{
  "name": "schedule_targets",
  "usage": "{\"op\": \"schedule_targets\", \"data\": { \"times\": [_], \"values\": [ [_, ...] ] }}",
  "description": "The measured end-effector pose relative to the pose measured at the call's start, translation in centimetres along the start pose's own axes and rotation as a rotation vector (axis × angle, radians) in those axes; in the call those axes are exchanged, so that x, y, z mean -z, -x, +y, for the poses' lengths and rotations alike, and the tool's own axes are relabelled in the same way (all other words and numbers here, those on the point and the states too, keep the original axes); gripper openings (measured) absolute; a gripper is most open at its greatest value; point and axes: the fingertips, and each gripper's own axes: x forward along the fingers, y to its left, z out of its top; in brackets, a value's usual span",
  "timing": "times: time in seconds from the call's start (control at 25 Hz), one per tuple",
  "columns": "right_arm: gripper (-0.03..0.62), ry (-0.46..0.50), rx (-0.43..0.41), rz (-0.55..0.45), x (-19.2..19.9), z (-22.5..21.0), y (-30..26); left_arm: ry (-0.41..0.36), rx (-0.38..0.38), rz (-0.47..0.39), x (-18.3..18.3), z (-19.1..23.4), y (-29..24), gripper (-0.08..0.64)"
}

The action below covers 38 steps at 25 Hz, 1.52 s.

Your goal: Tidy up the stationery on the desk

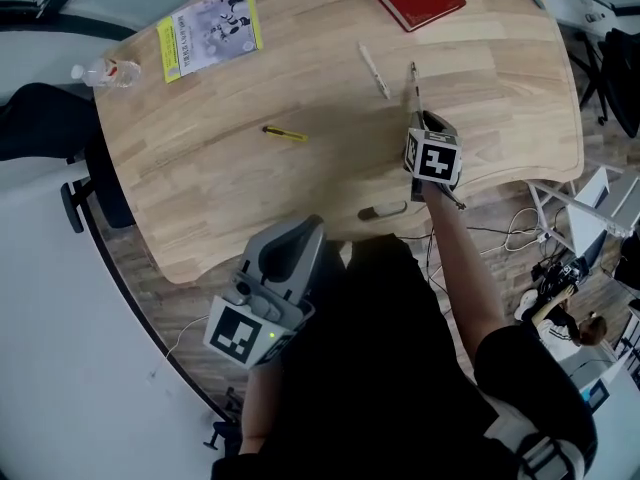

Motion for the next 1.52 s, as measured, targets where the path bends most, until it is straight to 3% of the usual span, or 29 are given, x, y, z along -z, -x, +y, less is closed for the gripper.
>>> {"op": "schedule_targets", "data": {
  "times": [0.52, 0.92, 1.52],
  "values": [
    [0.058, 0.091, -0.181, -0.124, -3.7, 8.7, 3.3, 0.02, -0.074, -0.013, 0.2, 0.6, 1.3, 0.035],
    [0.058, 0.181, -0.286, -0.087, -2.4, 15.0, 2.7, 0.039, -0.106, -0.033, 0.3, 1.0, 2.4, 0.035],
    [0.058, 0.232, -0.287, -0.009, 1.7, 17.9, 0.6, 0.043, -0.094, -0.059, 0.1, 1.4, 2.9, 0.035]
  ]
}}
